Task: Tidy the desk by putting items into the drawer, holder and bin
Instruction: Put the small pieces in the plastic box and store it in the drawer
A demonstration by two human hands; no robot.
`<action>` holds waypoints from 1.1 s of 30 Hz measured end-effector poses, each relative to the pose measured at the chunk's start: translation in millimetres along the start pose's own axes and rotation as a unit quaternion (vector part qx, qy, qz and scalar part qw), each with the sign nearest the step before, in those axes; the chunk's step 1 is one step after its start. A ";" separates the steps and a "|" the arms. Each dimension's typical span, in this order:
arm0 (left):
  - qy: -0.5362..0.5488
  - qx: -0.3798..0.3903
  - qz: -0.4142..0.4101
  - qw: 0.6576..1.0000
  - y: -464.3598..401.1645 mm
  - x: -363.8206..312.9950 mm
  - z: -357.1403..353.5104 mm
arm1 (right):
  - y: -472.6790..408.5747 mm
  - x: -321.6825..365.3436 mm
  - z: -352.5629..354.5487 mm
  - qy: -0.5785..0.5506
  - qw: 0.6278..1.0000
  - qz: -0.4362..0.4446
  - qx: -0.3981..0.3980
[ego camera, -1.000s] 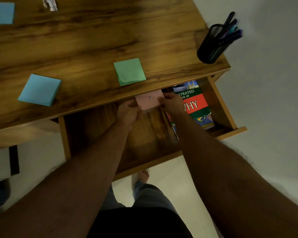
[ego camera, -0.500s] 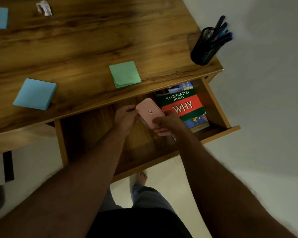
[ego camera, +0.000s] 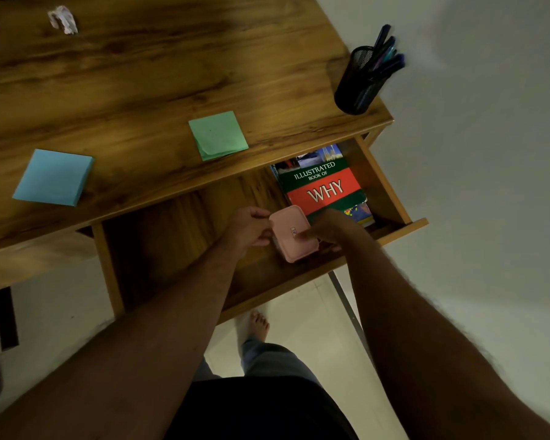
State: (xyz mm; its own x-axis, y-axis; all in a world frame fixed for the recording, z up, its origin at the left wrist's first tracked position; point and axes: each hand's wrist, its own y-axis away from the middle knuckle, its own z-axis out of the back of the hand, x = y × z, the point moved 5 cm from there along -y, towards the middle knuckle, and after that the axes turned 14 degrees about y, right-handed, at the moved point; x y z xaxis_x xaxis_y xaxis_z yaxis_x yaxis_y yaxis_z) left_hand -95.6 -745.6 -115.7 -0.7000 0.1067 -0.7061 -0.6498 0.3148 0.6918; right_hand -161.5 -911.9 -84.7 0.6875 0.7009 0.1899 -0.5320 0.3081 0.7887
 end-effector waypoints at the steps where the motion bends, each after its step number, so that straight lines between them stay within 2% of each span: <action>1: -0.003 0.002 0.000 1.000 0.3 0.6 0.2 | 0.6 -0.6 0.5 0.013 1.000 -0.006 -0.002; 12: -0.040 0.018 0.005 0.999 4.5 5.0 0.5 | -1.1 -3.3 -4.7 0.070 0.997 -0.034 0.021; 22: -0.042 0.016 0.000 0.999 13.6 6.6 4.3 | -6.0 -0.7 -0.7 0.020 1.000 0.008 -0.005; 24: -0.083 -0.012 -0.033 0.996 15.8 2.0 6.6 | -9.0 0.4 4.3 0.000 0.999 0.015 -0.037; 26: -0.159 -0.045 -0.099 0.981 21.9 -9.7 7.4 | -7.9 1.0 16.3 0.015 0.992 0.017 -0.125; 29: -0.278 -0.059 -0.193 0.939 41.1 -26.6 1.6 | 10.9 6.5 29.7 0.005 0.964 0.060 -0.260; 31: -0.261 -0.050 -0.184 0.946 51.2 -25.0 0.2 | 27.8 10.4 27.6 -0.036 0.955 0.095 -0.280; 33: -0.125 -0.043 -0.098 0.986 65.0 -10.8 2.5 | 43.5 10.3 15.1 -0.118 0.959 0.109 -0.232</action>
State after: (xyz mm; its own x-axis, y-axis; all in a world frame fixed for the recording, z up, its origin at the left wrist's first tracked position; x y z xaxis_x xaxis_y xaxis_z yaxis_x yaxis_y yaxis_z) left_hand -129.6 -723.9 -63.5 -0.4715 0.2843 -0.8348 -0.7953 0.2720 0.5418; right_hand -170.1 -901.0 -39.6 0.5987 0.6328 0.4910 -0.8009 0.4625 0.3804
